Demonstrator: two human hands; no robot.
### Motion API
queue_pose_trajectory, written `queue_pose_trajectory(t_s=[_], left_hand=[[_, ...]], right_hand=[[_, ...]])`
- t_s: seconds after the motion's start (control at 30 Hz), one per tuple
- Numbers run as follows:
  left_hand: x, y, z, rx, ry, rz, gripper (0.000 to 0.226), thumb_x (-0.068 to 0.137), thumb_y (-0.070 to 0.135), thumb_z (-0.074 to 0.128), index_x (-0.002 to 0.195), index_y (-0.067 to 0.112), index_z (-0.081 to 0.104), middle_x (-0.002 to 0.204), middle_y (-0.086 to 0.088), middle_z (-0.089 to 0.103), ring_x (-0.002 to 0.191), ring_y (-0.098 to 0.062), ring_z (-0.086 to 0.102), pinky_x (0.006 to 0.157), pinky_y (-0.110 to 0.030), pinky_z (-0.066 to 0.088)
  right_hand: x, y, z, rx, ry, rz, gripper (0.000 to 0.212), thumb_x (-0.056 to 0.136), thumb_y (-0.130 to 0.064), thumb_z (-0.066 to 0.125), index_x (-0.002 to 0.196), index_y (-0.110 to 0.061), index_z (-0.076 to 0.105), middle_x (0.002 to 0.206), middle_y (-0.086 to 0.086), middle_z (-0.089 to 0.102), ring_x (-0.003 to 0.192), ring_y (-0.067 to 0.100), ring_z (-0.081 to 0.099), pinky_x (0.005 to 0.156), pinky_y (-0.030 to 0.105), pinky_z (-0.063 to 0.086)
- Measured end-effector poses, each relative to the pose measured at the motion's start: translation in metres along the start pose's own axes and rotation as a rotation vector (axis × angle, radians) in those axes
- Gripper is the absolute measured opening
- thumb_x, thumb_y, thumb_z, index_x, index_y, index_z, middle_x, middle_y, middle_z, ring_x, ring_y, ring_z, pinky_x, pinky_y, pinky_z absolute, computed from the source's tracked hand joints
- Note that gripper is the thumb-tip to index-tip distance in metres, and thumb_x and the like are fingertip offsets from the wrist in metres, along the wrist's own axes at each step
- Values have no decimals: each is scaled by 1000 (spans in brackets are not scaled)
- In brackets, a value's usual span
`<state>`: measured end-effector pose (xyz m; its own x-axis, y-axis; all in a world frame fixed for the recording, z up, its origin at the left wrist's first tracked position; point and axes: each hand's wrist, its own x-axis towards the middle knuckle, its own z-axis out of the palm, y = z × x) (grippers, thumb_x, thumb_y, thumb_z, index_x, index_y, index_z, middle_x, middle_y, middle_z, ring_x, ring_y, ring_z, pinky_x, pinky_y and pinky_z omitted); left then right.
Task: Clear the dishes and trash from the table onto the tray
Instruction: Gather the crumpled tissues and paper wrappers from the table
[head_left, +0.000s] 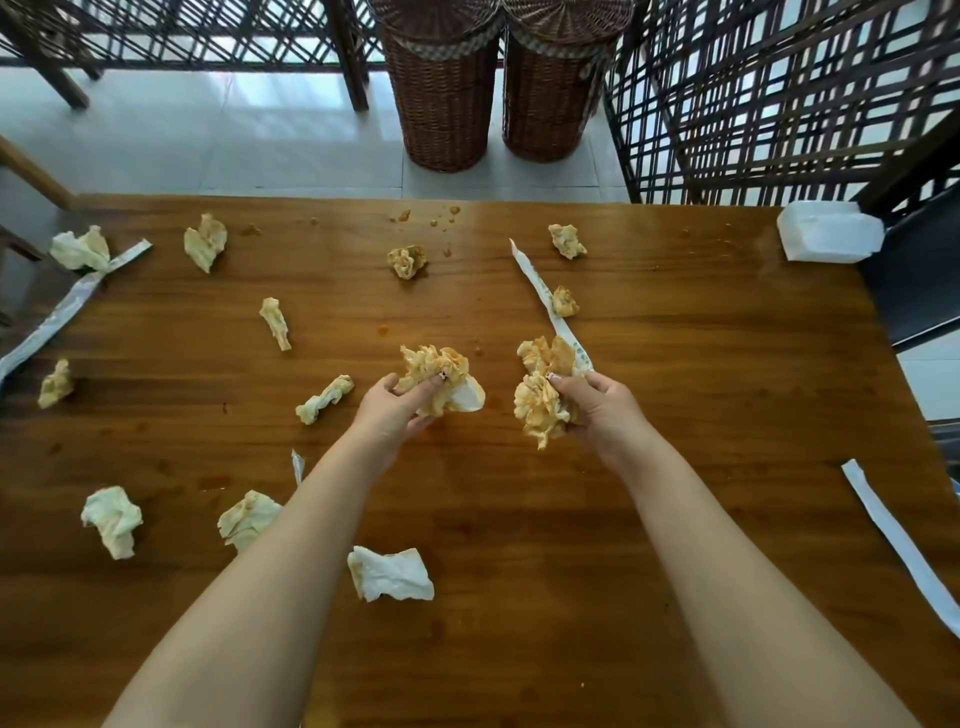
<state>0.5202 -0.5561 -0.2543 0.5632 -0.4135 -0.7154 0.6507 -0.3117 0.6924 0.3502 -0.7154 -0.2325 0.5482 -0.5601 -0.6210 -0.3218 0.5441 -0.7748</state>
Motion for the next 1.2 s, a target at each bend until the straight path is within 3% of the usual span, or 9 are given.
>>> queue_pose_trajectory(t_s=[0.17,0.3,0.47,0.6,0.7,0.9,1.1,1.2], left_hand=[[14,2,3,409,-9,64,99,76,22,79,152,10,17,140,-11,45,112,-22,58,90,-32,54],[22,3,2,655,-19,100,93,73,34,81,147,10,32,134,-6,53,109,-19,60,91,-35,54],[20,6,8,907,38,198,64,75,40,78,128,13,56,119,-1,55,105,-19,56,89,-33,50],[18,6,8,1044,114,210,68,76,47,75,133,17,51,143,-8,26,134,-27,26,109,-41,31],[19,5,7,1084,127,225,65,77,46,74,132,20,51,153,-8,15,141,-29,10,113,-43,22],[19,-9,9,1094,174,313,66,72,36,79,127,18,48,129,-6,47,121,-23,41,103,-39,39],[14,-13,7,1003,176,324,64,71,32,82,123,17,48,119,-2,49,109,-19,50,89,-34,48],[11,-11,9,1074,147,355,63,72,30,81,122,15,47,119,-2,50,106,-18,52,84,-31,47]], right_hand=[[3,1,0,-51,-8,23,18,84,-20,71,99,-11,67,91,6,74,91,26,70,85,45,55],[6,-1,1,-48,15,39,16,84,-21,71,97,-12,66,92,6,73,89,25,70,83,42,56],[8,-1,6,-55,21,39,12,84,-19,71,94,-14,66,90,4,73,88,23,69,86,43,53],[6,-2,9,-56,15,28,7,85,-18,70,90,-16,65,89,4,72,83,21,67,87,43,53],[6,-2,10,-56,13,29,9,84,-19,70,92,-17,65,91,4,73,87,22,68,88,43,53],[7,-1,10,-70,29,38,17,84,-19,71,98,-12,66,92,6,73,85,22,69,88,44,54],[2,-5,9,-46,49,18,14,84,-17,70,97,-13,66,94,6,73,88,21,69,89,44,54],[-1,-12,10,12,67,-46,12,85,-13,68,97,-13,66,90,3,74,86,19,70,82,35,56]])
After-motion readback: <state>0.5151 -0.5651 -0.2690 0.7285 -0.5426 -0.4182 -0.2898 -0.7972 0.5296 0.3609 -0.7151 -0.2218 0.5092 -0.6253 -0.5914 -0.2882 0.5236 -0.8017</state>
